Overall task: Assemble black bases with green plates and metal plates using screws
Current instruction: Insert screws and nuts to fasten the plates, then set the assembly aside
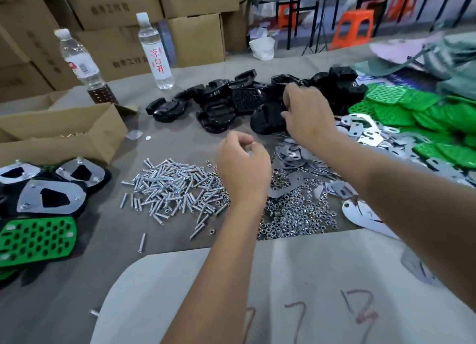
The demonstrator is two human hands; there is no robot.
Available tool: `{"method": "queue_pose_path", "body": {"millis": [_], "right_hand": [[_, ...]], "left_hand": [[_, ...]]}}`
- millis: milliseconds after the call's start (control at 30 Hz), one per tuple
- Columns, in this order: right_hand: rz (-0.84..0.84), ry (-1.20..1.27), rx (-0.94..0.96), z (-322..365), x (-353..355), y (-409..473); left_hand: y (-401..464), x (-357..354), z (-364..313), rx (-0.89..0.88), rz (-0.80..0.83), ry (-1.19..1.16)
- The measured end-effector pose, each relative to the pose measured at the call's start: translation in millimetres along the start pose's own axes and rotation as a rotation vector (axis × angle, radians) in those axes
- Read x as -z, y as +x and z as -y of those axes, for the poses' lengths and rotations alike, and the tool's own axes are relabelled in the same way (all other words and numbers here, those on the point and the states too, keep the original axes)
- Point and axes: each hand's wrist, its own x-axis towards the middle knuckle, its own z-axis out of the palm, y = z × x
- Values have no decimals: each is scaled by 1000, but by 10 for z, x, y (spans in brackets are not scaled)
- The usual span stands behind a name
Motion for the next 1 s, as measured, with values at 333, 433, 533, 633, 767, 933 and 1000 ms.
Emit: {"method": "queue_pose_path", "body": {"millis": [333, 433, 533, 633, 767, 933, 1000], "right_hand": [[108, -32, 225, 89, 8, -56], [64, 449, 38, 32, 219, -303], [181, 868, -171, -115, 462, -614], [176, 929, -267, -360, 692, -876], [-33, 391, -353, -945, 978, -1078], [312, -263, -626, -1783, 1187, -1341], [465, -286, -624, -1827, 1150, -1415]], "left_hand": [[59, -25, 71, -70, 41, 71], [92, -15, 30, -191, 56, 53], [-20, -172, -164, -41, 274, -112], [-234, -419, -326, 294, 419, -359], [-570, -713, -490, 433, 443, -465], [-830, -908, -634, 367, 411, -342], [-904, -914, -691, 349, 428, -329]]}}
